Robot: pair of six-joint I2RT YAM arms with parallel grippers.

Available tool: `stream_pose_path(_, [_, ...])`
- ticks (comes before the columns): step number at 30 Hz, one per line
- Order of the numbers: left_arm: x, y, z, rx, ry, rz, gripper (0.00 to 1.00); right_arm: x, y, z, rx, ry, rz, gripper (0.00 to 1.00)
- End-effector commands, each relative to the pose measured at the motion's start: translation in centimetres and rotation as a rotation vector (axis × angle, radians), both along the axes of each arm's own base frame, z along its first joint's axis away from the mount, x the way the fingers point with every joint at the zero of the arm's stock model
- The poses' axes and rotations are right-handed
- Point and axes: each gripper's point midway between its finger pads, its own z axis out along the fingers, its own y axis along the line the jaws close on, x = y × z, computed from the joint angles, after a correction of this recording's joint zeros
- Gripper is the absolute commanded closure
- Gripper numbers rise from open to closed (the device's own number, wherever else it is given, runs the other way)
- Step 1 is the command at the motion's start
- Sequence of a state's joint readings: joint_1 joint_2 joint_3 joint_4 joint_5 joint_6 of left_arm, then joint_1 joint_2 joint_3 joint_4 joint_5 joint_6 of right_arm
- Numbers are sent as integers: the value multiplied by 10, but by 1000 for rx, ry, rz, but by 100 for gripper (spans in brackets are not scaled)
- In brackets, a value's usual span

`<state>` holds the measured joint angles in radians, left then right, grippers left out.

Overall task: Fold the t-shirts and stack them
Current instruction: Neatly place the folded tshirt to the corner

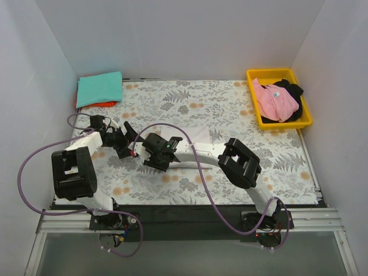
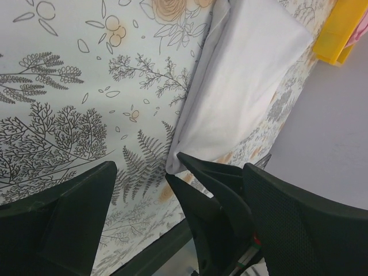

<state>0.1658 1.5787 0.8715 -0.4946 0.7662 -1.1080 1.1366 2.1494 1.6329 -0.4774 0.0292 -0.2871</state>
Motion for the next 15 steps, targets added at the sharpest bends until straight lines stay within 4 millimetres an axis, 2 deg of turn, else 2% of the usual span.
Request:
stream_pose_path(1, [-2, -1, -5, -8, 7, 7, 9, -3, 3, -7, 12, 20, 2, 60])
stream_pose_path(2, [-3, -2, -5, -23, 8, 2, 9, 0, 2, -7, 11, 20, -2, 62])
stream_pose_path(4, [-2, -4, -8, -34, 20, 0, 10, 6, -1, -7, 12, 19, -16, 95])
stream_pose_path(5, [-2, -4, -8, -40, 20, -2, 10, 7, -1, -7, 27, 49, -13, 99])
stream_pose_path(9, [-4, -10, -9, -83, 31, -7, 12, 16, -2, 19, 108, 87, 4, 99])
stream_pose_path(10, [-8, -13, -10, -109, 44, -8, 12, 17, 0, 34, 146, 82, 26, 99])
stream_pose_path(13, [-9, -24, -12, -151, 57, -18, 12, 24, 2, 63, 241, 91, 55, 99])
stream_pose_path(15, [-8, -30, -14, -167, 59, -25, 12, 31, 1, 74, 283, 102, 57, 99])
